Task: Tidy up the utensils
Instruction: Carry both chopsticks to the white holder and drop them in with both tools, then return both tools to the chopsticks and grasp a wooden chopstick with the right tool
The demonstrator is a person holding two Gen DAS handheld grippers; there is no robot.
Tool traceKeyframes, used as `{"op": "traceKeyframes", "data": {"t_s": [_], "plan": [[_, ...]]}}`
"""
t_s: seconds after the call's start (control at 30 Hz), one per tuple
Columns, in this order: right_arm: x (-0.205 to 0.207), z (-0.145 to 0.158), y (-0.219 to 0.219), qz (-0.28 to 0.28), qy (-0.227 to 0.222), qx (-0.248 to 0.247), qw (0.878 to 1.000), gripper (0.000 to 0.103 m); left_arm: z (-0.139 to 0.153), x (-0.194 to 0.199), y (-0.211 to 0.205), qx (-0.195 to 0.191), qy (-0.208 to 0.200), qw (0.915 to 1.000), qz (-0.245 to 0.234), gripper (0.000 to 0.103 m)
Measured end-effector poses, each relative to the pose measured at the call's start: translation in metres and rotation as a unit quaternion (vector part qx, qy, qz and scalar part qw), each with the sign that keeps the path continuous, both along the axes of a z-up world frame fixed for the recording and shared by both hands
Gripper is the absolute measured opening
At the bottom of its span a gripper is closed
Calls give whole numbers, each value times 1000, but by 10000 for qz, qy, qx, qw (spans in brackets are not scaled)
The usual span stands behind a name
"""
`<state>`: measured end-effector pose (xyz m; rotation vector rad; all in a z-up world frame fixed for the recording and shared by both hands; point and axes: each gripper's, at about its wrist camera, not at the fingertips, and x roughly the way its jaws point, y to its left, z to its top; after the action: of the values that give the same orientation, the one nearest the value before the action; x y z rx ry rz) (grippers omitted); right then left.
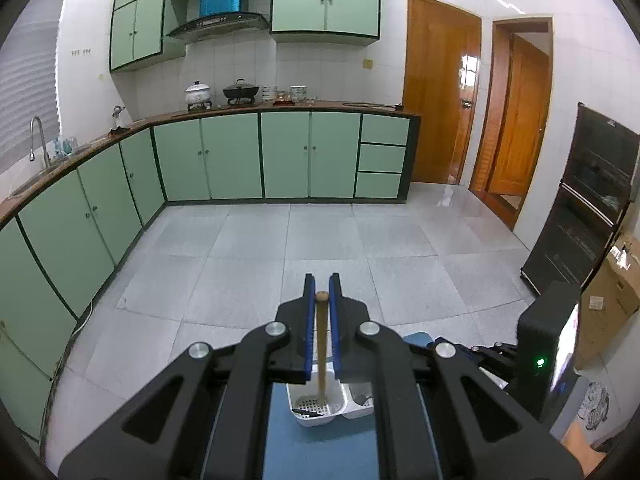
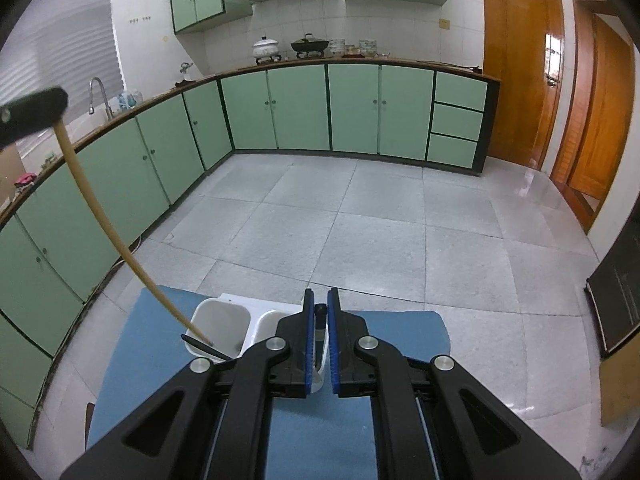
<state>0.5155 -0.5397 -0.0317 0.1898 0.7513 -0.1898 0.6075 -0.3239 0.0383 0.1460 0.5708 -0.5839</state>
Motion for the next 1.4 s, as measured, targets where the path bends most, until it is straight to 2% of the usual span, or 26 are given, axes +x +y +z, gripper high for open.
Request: {"op": "traceKeyframes", "data": {"t_s": [0.13, 0.27, 0.33, 0.5, 0.6, 0.67, 0.77, 0.9, 0.97, 1.07, 1.17, 1.27, 1.4], "plan": [[1, 2, 0, 63, 31, -21, 10000, 7, -11, 2, 0, 28, 77, 10000, -18, 6], [-6, 5, -1, -10, -54, -99, 9999, 14, -37, 1, 6, 138, 259, 9996, -5, 6], [-11, 9, -2, -17, -112, -76, 9999, 15, -46, -1, 11, 170, 348, 9992, -13, 6], [-35, 28, -5, -15, -322, -120, 9994, 19, -48, -14, 34, 148, 312, 9994, 8, 7], [-58, 34, -2, 35, -412, -181, 9990, 23, -43, -27, 53, 91, 247, 9996, -27, 13], [-80, 34, 4, 104, -473, -260, 9985, 25, -41, -38, 66, 71, 188, 9998, -17, 22], [-115, 27, 15, 251, -538, -448, 9972, 25, -45, -65, 93, -11, 133, 9999, -93, 30], [-185, -8, 44, 483, -672, -689, 9942, 26, -73, -117, 136, -31, 19, 9999, -131, 47], [-222, -38, 59, 502, -679, -636, 9944, 27, -97, -145, 155, 6, -26, 10000, -96, 56], [-267, -93, 85, 551, -499, -456, 9962, 28, -141, -191, 180, 131, -110, 9999, 11, 64], [-306, -145, 116, 642, -304, -295, 9970, 28, -186, -232, 201, 119, 36, 9998, 137, 68], [-333, -187, 151, 790, -116, -304, 9963, 28, -230, -275, 213, 301, 6, 9993, 241, 73], [-346, -215, 194, 1126, 2, -595, 9918, 28, -265, -304, 230, 189, 348, 9985, 380, 73]]}}
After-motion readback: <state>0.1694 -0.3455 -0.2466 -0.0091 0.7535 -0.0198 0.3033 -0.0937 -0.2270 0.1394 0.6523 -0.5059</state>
